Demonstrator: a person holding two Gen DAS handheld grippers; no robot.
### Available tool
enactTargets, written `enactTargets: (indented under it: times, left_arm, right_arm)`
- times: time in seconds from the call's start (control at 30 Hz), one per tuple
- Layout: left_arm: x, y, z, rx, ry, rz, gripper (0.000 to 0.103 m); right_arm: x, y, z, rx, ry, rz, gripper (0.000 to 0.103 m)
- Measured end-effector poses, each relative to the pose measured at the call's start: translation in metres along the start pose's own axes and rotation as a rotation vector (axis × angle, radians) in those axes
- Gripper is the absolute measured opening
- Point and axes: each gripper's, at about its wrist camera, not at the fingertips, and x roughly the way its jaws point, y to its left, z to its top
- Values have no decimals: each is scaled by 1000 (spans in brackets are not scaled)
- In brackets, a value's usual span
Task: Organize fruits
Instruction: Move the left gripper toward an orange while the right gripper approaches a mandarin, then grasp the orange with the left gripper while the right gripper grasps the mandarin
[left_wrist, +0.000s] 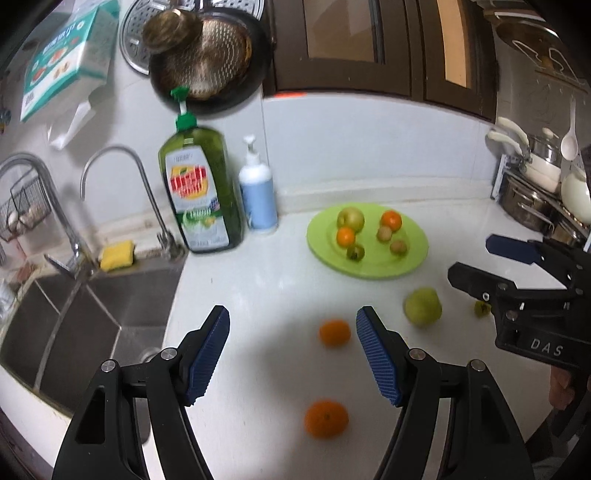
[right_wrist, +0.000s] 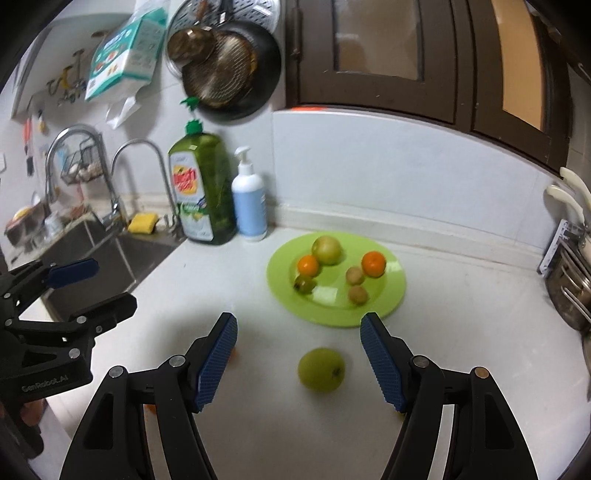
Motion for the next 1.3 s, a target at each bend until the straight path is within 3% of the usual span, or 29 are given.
enactTargets:
  times: [0.33,0.6,0.83,1.3]
  left_arm:
    - [11,4,-54,-5,51,-11,70]
    - [29,-2,-83,1,115,-63,62]
    - [41,-11,-90,-1,142,-93,55]
    - [57,-14,-95,-19,177,-131,45]
  right_arm:
    - [18,31,-36,-90,95,94,70]
    - [36,45,-58,-142,173,126,70]
    - [50,43,-71,-110,242,155,70]
    - [56,42,-80,-89,283,154,70]
